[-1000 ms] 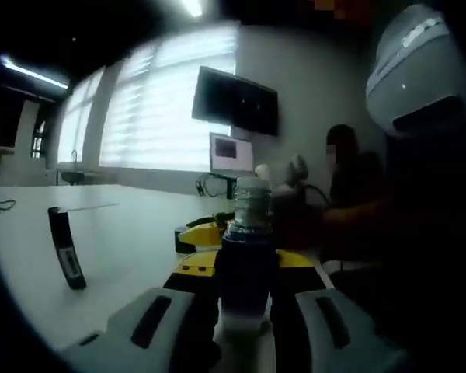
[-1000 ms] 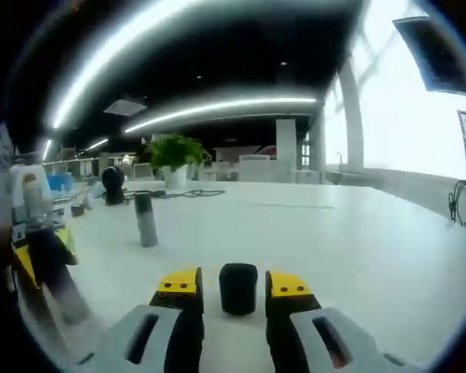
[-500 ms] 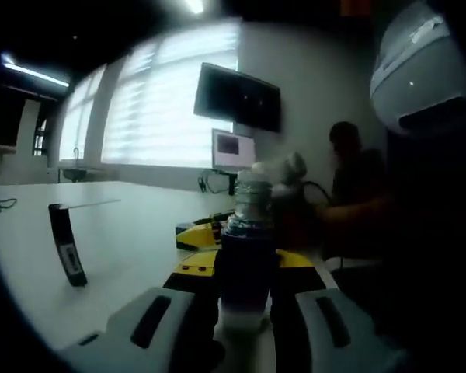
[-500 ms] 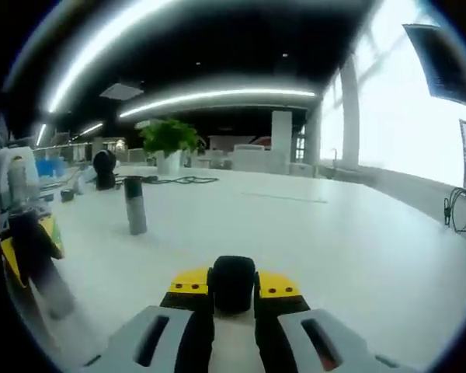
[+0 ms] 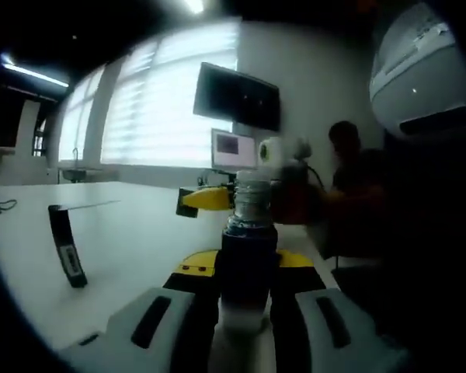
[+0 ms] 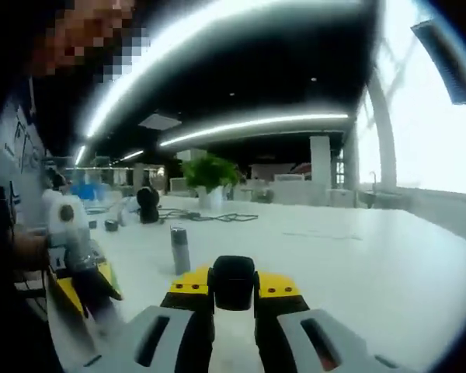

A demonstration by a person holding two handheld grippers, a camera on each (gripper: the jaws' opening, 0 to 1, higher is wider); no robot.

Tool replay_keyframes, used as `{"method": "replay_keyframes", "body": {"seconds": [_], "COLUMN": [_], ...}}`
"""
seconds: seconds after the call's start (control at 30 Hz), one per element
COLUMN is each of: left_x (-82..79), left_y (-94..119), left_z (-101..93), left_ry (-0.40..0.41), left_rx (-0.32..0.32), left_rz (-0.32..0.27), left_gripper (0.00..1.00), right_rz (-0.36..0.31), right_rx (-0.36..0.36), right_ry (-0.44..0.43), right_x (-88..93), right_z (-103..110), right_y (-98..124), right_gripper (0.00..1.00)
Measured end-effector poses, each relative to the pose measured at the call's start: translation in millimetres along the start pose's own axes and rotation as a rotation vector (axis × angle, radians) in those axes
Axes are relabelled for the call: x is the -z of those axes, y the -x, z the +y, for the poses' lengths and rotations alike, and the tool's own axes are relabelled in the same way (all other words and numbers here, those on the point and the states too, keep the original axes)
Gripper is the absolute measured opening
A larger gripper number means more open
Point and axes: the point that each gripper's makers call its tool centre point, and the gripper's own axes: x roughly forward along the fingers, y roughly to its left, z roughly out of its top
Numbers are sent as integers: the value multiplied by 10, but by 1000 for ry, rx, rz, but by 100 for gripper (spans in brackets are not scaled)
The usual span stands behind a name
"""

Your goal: Pick up cosmetic bottle twist off cap place on table pick up cap screw tight cap place on table

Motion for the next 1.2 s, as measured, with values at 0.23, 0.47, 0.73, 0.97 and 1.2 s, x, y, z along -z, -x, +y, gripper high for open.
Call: {"method": "replay_keyframes", "body": {"seconds": [0.23,0.47,0.73,0.97,1.2], "left_x": [1,1,3,-4,-8], "left_y": [-2,-7,-108,-157,-194], "left_z": [-2,3,130,268,425], "left_ry": [7,6,-26,-30,-31], "left_rx": [4,4,35,51,75], "left_rz": [-1,-2,13,16,19], "left_gripper": [14,14,14,14,14], "right_rz": [-73,-121,-133,-122,-104], "right_rx": [-223,-433,-557,-660,-715], "right_ry": [-118,-92,-49,-6,46], "right_x": [-270,-473,-606,-668,-716], "right_z": [331,612,705,794,871], "right_y": [43,145,53,7,-69], "right_gripper": [13,13,13,13,13]}}
